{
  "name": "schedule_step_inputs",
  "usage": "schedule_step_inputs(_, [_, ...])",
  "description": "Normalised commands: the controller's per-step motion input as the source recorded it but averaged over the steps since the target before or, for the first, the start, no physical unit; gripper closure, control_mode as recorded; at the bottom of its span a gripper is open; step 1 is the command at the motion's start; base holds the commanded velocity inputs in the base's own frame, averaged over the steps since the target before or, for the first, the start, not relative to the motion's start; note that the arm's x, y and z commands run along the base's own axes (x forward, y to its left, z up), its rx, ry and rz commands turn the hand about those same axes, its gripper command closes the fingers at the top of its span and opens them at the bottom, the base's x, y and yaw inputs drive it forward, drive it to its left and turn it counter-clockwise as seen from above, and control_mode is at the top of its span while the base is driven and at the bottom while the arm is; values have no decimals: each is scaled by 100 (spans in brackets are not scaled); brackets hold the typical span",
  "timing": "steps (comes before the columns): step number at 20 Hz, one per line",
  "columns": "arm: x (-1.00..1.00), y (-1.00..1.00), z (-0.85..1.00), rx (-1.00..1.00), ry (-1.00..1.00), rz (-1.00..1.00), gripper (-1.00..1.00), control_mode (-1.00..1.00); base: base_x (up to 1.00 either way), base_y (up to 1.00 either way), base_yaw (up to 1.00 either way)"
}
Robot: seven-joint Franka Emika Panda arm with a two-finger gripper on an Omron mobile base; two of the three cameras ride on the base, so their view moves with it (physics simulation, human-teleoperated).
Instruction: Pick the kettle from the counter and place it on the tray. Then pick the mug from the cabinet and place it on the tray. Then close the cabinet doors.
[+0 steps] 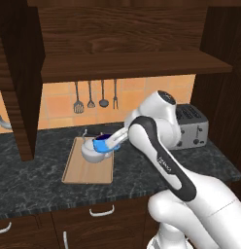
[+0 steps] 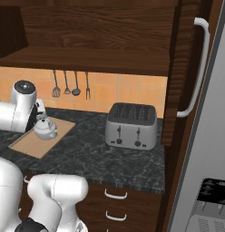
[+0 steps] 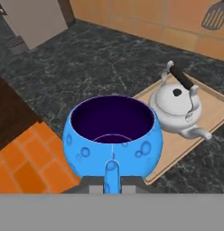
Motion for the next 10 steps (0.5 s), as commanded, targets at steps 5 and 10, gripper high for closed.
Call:
schedule_step_inputs(5, [33, 0, -98, -13, 0, 1, 100, -100, 0, 0, 0])
schedule_step_inputs(10, [35, 5, -91, -4, -2, 3, 100, -100, 0, 0, 0])
